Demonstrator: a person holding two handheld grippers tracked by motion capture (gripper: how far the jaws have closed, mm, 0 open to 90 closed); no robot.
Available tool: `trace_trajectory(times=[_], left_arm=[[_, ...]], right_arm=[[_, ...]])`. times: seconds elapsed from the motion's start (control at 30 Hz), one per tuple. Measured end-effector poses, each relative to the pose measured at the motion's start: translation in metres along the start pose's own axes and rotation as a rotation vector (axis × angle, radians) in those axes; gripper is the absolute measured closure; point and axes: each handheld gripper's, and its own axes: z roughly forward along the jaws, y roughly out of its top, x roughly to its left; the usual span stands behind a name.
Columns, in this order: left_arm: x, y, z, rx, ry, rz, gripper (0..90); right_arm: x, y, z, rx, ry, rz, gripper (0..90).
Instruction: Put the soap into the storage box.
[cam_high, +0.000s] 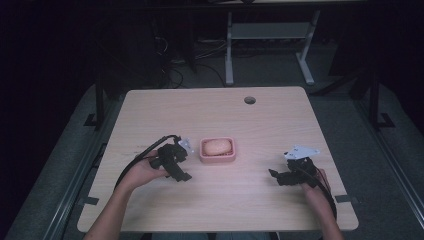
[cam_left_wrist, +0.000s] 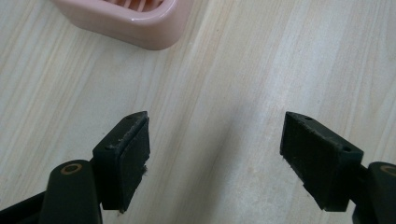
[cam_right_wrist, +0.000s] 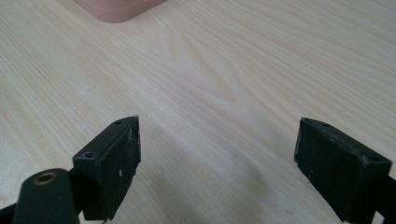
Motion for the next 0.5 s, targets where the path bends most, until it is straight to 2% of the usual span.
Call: trace_trajectory(times=[0.5], left_arm=[[-0.008,-0.013,-0.001,-0.013,0.008,-0.013,23.6]], right_arm=[[0.001,0.000,0.000,0.004,0.001,-0.004,13.9]])
